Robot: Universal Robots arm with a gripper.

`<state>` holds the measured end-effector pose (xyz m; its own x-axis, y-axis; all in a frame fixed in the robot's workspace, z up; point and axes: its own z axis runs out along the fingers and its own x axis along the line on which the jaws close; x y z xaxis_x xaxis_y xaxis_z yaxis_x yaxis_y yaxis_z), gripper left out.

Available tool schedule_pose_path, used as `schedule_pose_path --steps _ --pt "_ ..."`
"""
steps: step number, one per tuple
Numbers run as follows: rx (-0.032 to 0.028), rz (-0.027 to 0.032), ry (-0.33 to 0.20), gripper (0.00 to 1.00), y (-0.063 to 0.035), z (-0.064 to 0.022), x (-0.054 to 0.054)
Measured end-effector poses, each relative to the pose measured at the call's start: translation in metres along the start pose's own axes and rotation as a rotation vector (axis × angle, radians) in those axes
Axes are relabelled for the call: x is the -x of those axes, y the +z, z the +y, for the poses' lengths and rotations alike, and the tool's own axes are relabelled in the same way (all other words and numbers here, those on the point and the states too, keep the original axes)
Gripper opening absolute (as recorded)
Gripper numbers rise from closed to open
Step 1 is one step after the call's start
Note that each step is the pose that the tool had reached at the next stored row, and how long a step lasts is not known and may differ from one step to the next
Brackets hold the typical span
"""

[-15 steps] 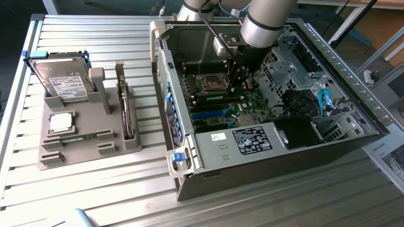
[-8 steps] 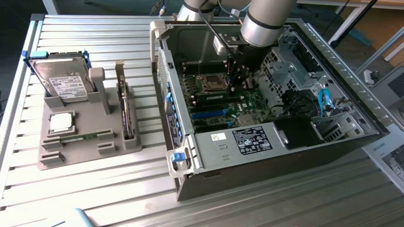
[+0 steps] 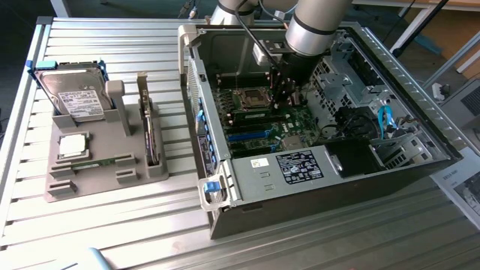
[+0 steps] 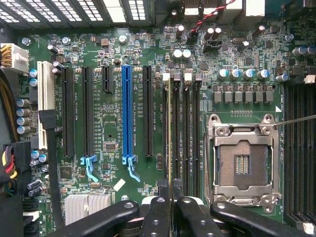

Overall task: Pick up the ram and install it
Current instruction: 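Insert the ram into the slot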

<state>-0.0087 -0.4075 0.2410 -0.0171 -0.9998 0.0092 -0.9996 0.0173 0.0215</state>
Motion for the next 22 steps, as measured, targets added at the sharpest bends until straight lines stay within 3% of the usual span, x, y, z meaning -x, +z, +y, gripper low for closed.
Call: schedule_pose_path --steps 22 --pt "0.0000 0.0000 0.000 0.12 0.0013 -0.0006 0.0000"
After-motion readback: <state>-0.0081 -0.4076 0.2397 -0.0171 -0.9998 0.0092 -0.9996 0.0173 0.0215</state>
